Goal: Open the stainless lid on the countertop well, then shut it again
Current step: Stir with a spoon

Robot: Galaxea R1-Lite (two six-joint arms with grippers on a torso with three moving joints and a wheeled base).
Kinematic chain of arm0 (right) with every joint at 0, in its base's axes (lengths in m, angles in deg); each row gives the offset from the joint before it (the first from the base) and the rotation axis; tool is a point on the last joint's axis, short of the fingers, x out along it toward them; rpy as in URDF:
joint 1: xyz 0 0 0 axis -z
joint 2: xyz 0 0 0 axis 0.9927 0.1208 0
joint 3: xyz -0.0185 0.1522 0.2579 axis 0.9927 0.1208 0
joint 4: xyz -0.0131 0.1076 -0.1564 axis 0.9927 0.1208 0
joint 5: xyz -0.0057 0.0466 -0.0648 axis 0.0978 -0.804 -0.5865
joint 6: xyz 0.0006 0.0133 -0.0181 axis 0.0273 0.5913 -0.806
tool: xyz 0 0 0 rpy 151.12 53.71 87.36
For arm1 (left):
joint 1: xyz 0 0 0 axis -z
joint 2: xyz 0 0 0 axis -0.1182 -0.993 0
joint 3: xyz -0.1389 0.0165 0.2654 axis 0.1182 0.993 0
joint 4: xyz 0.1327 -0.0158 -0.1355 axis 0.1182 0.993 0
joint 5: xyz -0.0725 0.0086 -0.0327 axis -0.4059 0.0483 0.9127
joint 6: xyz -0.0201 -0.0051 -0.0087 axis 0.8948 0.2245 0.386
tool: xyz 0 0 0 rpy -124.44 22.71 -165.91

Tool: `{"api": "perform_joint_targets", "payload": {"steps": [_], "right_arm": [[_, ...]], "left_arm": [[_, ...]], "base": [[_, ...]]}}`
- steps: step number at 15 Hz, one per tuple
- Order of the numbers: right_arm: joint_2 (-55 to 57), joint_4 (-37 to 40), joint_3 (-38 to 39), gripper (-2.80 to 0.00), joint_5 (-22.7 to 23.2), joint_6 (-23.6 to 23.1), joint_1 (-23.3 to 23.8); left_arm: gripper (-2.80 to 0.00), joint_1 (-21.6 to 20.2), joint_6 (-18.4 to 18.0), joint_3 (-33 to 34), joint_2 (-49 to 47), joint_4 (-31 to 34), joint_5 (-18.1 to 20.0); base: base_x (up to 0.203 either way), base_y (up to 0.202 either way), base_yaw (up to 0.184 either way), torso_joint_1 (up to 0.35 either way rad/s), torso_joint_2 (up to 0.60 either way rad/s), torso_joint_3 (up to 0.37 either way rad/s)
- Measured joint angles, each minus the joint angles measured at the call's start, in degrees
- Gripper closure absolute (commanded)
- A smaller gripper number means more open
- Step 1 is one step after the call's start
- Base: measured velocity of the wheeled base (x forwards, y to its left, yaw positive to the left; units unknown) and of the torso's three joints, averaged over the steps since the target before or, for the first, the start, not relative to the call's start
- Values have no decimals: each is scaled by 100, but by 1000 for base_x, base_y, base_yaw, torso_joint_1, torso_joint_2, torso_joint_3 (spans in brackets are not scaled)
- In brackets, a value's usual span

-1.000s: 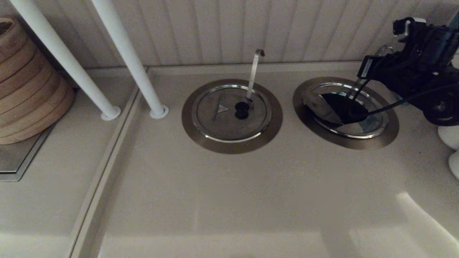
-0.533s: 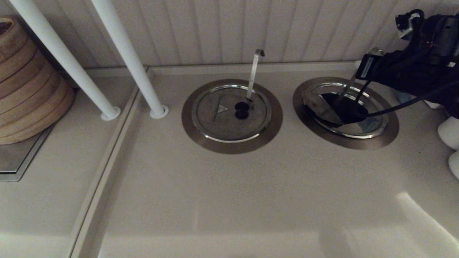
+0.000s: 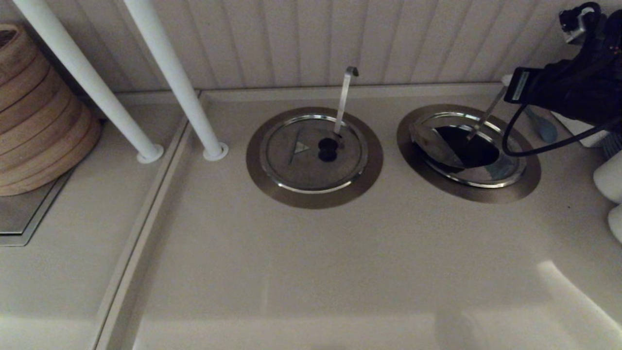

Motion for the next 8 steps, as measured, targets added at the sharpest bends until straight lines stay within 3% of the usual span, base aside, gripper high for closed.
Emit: {"api": "perform_joint_targets", "payload": {"steps": [8], "right_arm": [[37,41,-5,0,-96,-417,294]], "left_arm": [[0,2,0,0,0,0,0]], "base": [[0,0,0,0,0,0]]}}
